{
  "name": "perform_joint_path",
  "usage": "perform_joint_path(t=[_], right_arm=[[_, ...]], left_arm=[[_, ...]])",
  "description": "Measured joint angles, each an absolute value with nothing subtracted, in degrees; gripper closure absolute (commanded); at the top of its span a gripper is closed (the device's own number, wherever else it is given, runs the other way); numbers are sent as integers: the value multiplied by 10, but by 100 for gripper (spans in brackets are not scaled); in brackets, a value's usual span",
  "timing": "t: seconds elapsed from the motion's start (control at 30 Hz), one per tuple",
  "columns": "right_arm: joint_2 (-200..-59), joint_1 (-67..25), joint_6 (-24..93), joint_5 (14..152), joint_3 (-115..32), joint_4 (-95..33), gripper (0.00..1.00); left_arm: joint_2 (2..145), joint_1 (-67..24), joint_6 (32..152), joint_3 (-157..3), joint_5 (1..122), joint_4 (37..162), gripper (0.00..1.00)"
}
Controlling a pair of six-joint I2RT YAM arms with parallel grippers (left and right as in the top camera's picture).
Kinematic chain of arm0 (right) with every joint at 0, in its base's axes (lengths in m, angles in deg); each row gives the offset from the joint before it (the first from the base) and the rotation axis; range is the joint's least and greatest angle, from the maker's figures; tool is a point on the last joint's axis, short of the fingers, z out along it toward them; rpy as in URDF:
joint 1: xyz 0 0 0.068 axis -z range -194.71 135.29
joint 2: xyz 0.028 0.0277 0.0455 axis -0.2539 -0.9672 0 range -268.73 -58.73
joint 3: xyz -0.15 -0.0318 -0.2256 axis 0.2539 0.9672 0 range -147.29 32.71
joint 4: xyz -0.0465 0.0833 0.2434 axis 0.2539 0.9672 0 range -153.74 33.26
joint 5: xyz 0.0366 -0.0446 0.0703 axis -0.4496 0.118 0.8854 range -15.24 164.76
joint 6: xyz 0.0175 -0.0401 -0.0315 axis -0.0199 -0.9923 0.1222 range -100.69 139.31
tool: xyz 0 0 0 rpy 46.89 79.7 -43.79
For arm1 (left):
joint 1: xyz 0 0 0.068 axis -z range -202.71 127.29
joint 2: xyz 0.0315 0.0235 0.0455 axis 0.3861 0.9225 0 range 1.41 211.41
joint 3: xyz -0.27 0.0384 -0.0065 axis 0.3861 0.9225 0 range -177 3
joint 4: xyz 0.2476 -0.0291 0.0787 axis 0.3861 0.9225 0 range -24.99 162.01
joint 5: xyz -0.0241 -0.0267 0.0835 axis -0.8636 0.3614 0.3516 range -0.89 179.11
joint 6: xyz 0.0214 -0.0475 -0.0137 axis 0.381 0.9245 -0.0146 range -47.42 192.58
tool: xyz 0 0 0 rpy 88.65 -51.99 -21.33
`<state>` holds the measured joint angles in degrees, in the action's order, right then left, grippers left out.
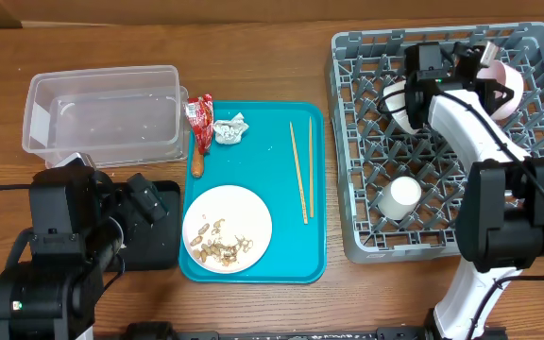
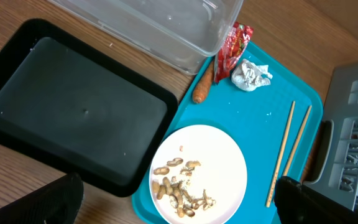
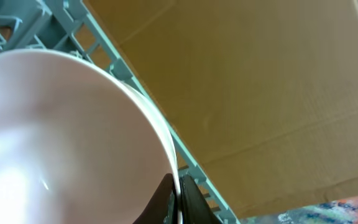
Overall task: Sort waste into correct bins and load items into the dishwasher
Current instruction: 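Carry the pink-lined bowl into the rack beside the white bowl and release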
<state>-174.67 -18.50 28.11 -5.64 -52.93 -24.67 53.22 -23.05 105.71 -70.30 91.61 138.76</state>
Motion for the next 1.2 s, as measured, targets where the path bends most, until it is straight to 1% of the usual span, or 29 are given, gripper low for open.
perform_joint_path(t=[0.83,0.87,0.9,0.93,0.97,1.03,1.13,1.2], right_arm=[[-1751,-190,84,-34,-529,-379,96],[-1751,-190,78,-33,-529,-380,95],[-1751,-191,74,-32,-529,-380,87],[-1751,-193,70,-32,-529,-380,75],[-1751,-197,67,-31,-529,-379,60],[-1751,-209,60,-28,-529,-374,40],[-1751,-238,58,-19,-528,-359,14],[-1751,-254,52,-19,-528,-357,2]], left_arm=[[532,-231,1057,-703,916,1387,0],[532,-231,1057,-703,916,1388,0],[532,-231,1057,-703,916,1388,0],[532,-231,1057,-703,916,1387,0],[532,-231,1057,-703,916,1387,0],[532,-231,1057,-703,916,1387,0],[532,-231,1057,-703,916,1387,0],[532,-231,1057,-703,916,1387,0]])
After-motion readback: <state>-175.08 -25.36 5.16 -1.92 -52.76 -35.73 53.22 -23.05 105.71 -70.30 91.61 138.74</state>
